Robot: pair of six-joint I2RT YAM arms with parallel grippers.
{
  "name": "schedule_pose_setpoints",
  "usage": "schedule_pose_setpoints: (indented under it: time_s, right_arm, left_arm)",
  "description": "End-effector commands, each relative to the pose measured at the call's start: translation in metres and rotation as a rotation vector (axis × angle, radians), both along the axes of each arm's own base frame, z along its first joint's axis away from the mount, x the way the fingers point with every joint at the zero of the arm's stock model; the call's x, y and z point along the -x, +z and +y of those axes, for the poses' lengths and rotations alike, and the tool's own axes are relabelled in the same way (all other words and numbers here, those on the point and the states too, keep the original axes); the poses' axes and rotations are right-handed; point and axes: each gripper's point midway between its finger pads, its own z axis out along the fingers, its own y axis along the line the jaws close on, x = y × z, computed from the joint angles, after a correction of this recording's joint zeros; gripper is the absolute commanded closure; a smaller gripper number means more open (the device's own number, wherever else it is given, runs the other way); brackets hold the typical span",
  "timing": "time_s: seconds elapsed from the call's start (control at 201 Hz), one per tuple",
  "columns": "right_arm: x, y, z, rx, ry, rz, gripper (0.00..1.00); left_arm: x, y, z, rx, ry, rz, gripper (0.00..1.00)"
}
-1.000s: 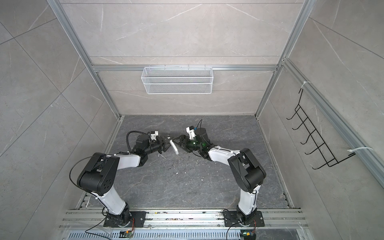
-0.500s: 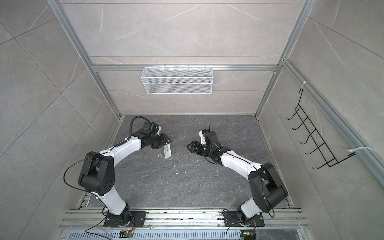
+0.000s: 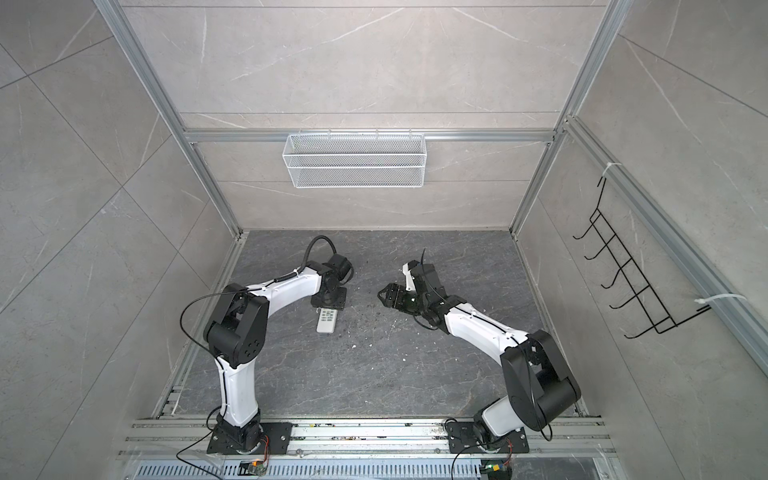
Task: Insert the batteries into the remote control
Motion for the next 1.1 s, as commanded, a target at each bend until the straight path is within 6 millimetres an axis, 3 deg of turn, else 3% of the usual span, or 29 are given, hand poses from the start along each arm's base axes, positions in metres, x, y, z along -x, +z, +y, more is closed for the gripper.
schedule_pose_setpoints:
  time_s: [0.0,0.314,0.483,0.543,0.588,0.642,0.752,0.762,0.787,0.946,1.09]
  right_arm:
    - [0.004,0.004,-0.006,0.01,-0.002,-0.014,0.24]
    - [0.003,0.023,-0.002,-0.039,0.004,-0.05,0.23]
    - [0.006,0.041,-0.008,-0.025,0.008,-0.109,0.19]
    - [0.009,0.049,-0.015,0.006,-0.012,-0.126,0.12]
    - [0.01,0.055,-0.022,0.039,-0.028,-0.139,0.02]
    - [0.012,0.064,-0.031,0.08,-0.045,-0.157,0.01]
    - [0.012,0.079,-0.067,0.239,-0.152,-0.207,0.01]
    - [0.012,0.08,-0.072,0.26,-0.167,-0.211,0.01]
    - [0.01,0.083,-0.088,0.317,-0.232,-0.224,0.01]
    - [0.005,0.091,-0.194,0.739,-0.673,-0.314,0.0]
    - [0.001,0.073,-0.226,1.053,-0.695,-0.4,0.0]
  left_arm:
    - [-0.001,0.006,0.016,-0.101,0.002,0.002,0.58]
    - [0.001,-0.004,0.017,-0.117,0.02,0.027,0.52]
    - [0.002,-0.002,0.014,-0.089,0.028,0.013,0.31]
    - [0.003,-0.002,0.014,-0.074,0.032,0.004,0.27]
    - [0.003,-0.001,0.014,-0.07,0.036,-0.006,0.23]
    - [0.004,0.0,0.016,-0.074,0.04,-0.011,0.2]
    - [0.005,0.014,0.02,-0.082,0.048,-0.031,0.11]
    - [0.005,0.016,0.021,-0.082,0.051,-0.035,0.07]
    - [0.005,0.023,0.022,-0.08,0.051,-0.049,0.01]
    - [-0.001,0.077,0.029,0.054,0.084,-0.19,0.0]
    - [-0.007,0.123,0.057,0.069,0.139,-0.411,0.0]
